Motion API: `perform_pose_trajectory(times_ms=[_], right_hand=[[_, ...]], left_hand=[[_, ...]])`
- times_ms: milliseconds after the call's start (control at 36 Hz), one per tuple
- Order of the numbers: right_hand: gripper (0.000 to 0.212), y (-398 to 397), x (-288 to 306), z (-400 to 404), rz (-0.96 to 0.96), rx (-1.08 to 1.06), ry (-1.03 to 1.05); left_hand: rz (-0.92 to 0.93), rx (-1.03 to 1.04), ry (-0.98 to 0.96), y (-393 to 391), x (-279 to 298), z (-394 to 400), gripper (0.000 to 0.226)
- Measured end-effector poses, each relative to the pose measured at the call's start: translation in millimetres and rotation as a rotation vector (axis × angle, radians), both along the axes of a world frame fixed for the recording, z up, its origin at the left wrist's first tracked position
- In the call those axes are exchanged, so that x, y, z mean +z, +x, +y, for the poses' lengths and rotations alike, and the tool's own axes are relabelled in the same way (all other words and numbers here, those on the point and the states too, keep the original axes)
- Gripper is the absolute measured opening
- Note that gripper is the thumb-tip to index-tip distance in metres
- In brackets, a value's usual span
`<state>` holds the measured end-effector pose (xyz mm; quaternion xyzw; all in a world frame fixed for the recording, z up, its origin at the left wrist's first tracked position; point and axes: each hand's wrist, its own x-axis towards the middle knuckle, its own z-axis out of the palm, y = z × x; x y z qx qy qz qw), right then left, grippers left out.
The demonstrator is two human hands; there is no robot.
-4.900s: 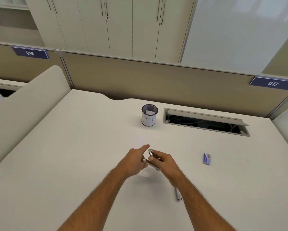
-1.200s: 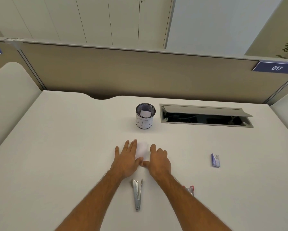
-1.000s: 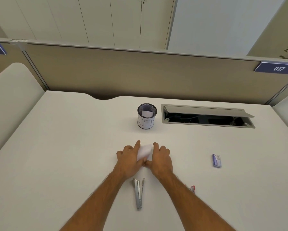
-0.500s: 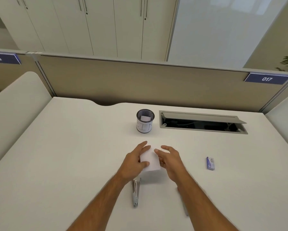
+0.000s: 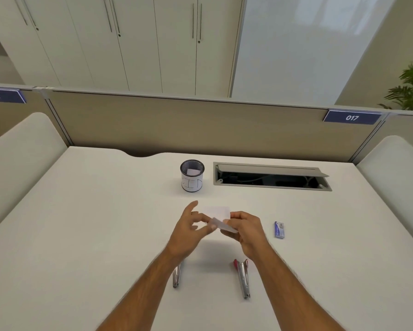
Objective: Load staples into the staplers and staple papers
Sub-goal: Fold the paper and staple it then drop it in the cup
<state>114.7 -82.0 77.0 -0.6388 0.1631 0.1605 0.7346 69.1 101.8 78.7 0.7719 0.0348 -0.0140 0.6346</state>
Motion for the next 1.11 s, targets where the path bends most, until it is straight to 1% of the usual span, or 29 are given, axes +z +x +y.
perform_pose_trajectory(times_ms=[83,194,306,500,667,833,917,1028,1111], right_hand=[[0.021,-6.0,5.8,-5.3,-0.028,0.036,-0.004],[0.02,-14.4,15.0,-10.0,-0.065,0.114,-0.05],[0.018,-19.9,20.8,-12.4,-0.068,0.114,-0.056],[0.012,-30.0,26.0,-18.2,-0.061,0.124,-0.026],[0.012,-34.4,29.5,-21.3,-0.074,0.141,-0.029],[0.012,-38.0,30.3,-24.5,-0.073,0.149,-0.033],[0.013,-39.8,28.9,-25.5,-0.077,0.155,-0.035],[0.03,-41.5,26.2,-22.6,-0.067,0.109,-0.039],[0.036,-43.6,25.3,-21.8,-0.089,0.148,-0.035]], left_hand=[[0.012,0.114,-0.053,0.4,1.4,-5.8,0.012],[0.024,0.154,-0.181,-1.2,7.8,-12.8,0.017],[0.026,0.251,-0.213,-2.7,10.2,-19.3,0.016],[0.042,0.292,-0.272,-7.3,11.6,-23.9,0.008],[0.041,0.325,-0.306,-12.8,11.5,-27.9,0.019],[0.033,0.324,-0.362,-17.9,14.1,-31.5,0.041],[0.031,0.335,-0.355,-19.4,14.6,-31.8,0.044],[0.03,0.347,-0.346,-20.5,14.7,-31.7,0.042],[0.025,0.348,-0.344,-21.2,15.4,-31.5,0.04]])
